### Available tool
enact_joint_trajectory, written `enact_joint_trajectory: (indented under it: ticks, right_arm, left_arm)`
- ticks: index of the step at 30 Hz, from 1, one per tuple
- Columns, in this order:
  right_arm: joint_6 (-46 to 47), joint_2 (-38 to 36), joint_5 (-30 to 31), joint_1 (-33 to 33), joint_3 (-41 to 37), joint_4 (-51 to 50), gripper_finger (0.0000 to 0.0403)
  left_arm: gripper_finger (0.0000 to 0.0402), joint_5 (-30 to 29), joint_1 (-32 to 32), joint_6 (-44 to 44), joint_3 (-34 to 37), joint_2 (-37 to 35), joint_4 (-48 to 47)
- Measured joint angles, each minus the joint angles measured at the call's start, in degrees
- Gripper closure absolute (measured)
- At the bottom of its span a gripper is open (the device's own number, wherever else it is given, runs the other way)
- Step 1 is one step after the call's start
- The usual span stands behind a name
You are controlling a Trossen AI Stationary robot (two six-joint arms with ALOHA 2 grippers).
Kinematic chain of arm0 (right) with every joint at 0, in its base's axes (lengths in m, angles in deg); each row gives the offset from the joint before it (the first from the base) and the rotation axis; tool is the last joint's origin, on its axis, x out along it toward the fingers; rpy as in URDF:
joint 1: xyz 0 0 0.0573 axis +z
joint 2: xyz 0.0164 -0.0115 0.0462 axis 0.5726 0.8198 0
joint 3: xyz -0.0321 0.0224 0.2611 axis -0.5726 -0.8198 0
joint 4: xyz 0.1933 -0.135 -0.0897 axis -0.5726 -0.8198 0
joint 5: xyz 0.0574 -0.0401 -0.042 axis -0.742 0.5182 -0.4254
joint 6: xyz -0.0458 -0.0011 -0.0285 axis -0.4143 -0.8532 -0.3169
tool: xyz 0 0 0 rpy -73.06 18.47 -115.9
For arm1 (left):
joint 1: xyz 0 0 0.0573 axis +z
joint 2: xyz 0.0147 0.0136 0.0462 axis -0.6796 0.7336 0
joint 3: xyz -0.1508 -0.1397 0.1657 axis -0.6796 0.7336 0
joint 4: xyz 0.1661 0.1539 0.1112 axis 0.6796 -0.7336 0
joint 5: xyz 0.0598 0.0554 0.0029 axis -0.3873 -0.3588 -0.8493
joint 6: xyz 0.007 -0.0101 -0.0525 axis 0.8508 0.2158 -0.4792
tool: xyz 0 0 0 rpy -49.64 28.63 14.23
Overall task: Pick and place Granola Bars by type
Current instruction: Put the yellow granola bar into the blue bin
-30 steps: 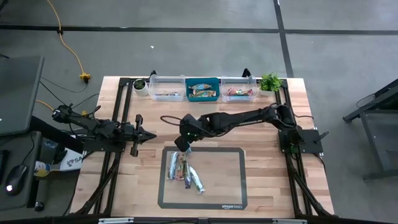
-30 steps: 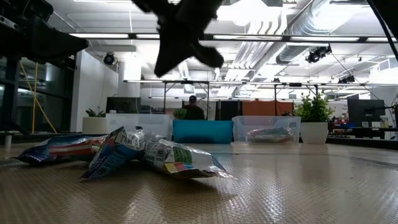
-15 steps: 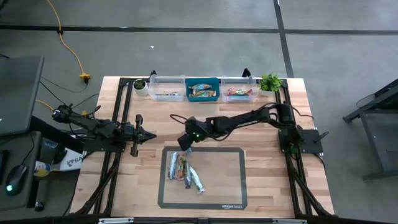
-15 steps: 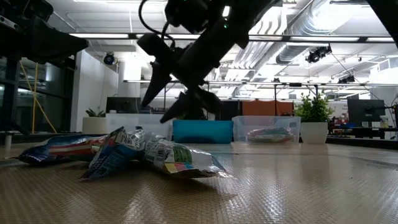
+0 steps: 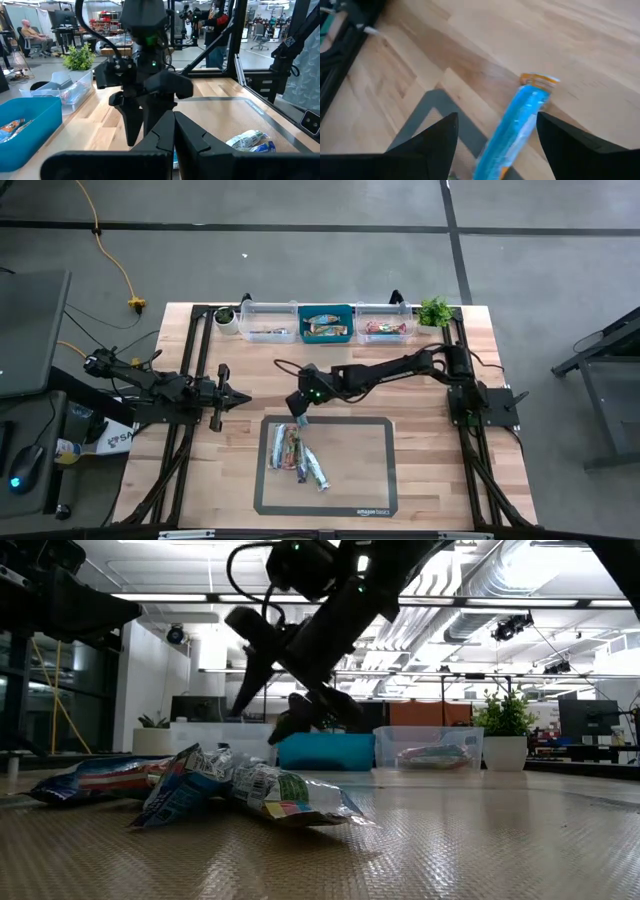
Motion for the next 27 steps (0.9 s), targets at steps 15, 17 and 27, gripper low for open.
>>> enact_joint_trajectory:
  ticks: [15,17,27]
  right_arm:
    - [-11.45,0.03,4.78,0.85,21.76,-15.89,0.0151]
    - [-13.07,0.03,5.62,0.80,25.15,-19.02,0.0151]
    - [-20.89,0.03,2.83,0.88,32.71,-23.99,0.0151]
  left_arm:
    - [0.0400,0.00,-0.01,0.00,0.00,0.01,0.02]
    - [0.0400,0.00,-0.01,0.00,-0.01,0.01,0.01]
    - [0.0400,0.00,-0.01,0.00,0.00,-0.01,0.00]
